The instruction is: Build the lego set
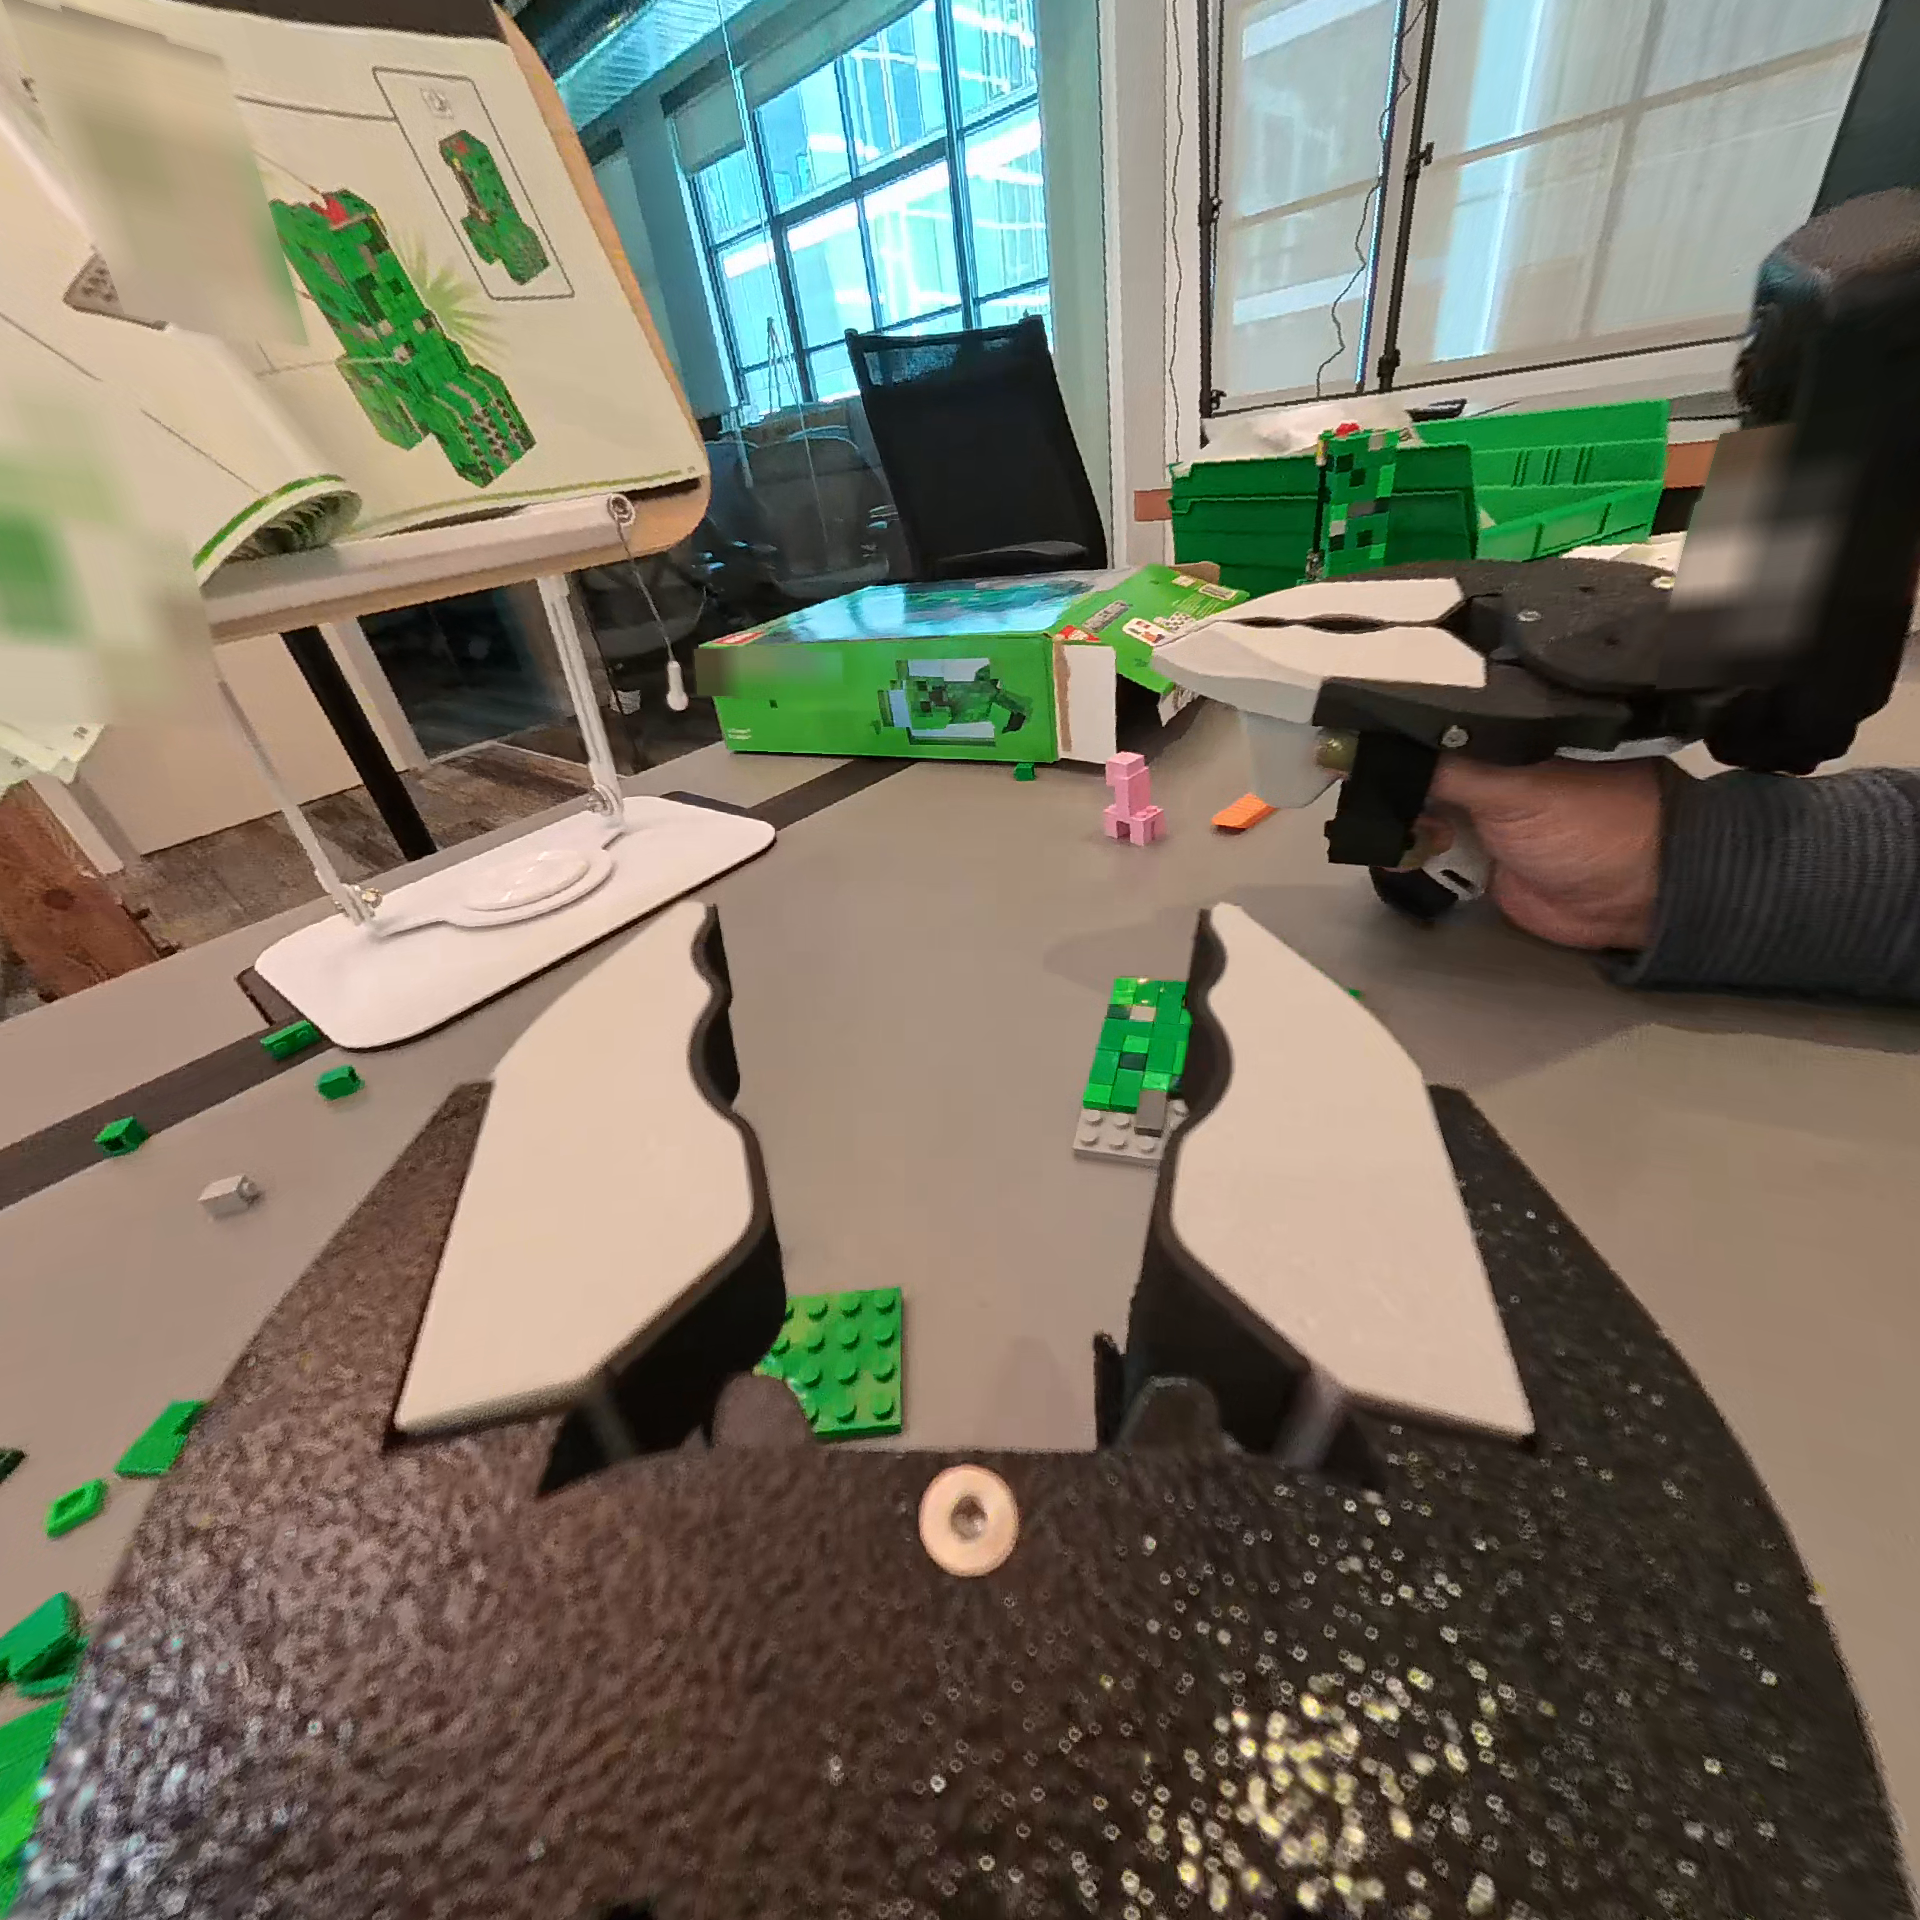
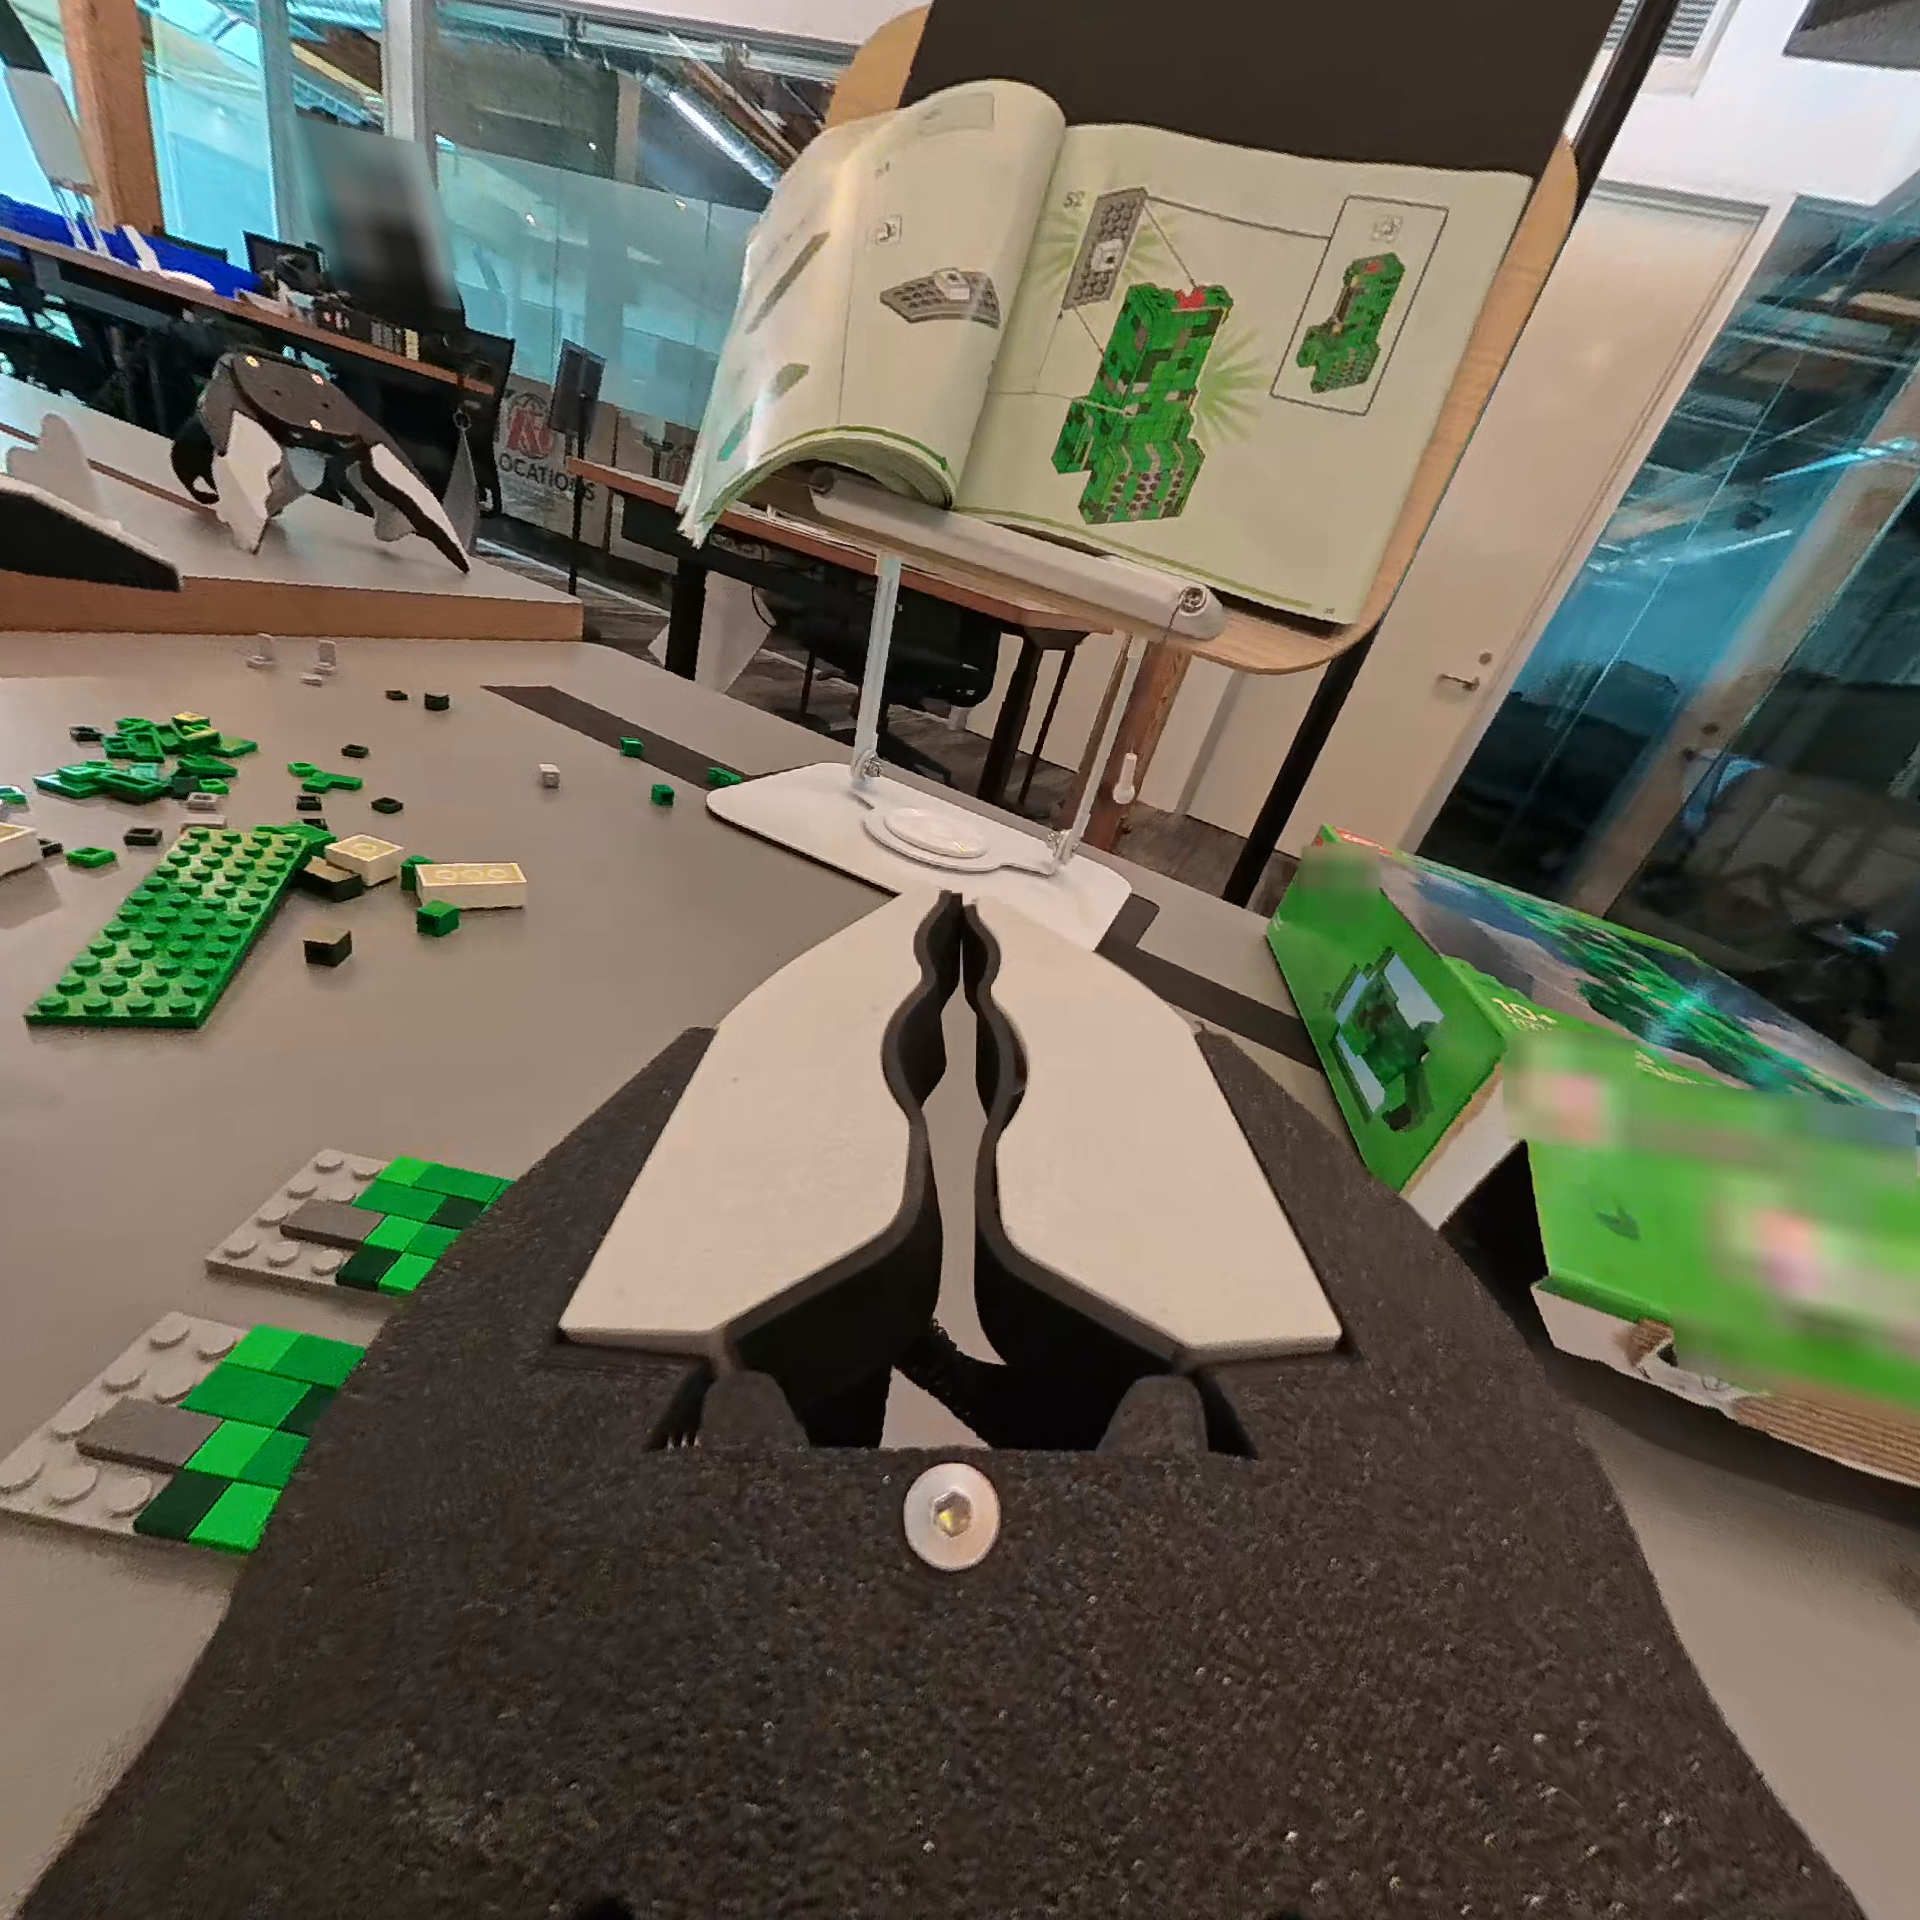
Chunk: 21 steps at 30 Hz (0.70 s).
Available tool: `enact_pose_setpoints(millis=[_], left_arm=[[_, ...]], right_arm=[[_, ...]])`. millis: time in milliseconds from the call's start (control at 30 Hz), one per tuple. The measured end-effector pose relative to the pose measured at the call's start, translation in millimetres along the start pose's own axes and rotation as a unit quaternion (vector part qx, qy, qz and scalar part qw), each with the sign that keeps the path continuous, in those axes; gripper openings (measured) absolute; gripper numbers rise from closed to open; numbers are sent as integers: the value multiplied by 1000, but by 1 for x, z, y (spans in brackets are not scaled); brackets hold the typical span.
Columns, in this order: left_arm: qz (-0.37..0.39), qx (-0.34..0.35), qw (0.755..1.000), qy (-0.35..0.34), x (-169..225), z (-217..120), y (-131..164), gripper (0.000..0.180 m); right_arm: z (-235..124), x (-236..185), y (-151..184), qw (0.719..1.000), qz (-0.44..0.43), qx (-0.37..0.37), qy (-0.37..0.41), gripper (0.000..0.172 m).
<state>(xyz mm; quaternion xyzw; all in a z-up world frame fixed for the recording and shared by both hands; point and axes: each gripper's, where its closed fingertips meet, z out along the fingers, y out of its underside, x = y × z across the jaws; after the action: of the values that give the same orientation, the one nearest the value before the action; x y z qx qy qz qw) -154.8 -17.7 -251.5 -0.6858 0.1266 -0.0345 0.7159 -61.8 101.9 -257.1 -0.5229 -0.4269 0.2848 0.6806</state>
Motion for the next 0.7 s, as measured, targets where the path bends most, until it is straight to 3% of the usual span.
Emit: enact_pose_setpoints(millis=[167,300,700], left_arm=[[-17,14,1000,12,-1,-2,-3,85],[-20,24,999,19,0,-4,-6,76],[39,14,999,20,10,-4,-4,58]], right_arm=[[2,-2,-1,1000,-9,4,-3,0],[3,-1,0,1000,-10,5,1,0],[4,-6,-2,1000,-24,7,-9,0]])
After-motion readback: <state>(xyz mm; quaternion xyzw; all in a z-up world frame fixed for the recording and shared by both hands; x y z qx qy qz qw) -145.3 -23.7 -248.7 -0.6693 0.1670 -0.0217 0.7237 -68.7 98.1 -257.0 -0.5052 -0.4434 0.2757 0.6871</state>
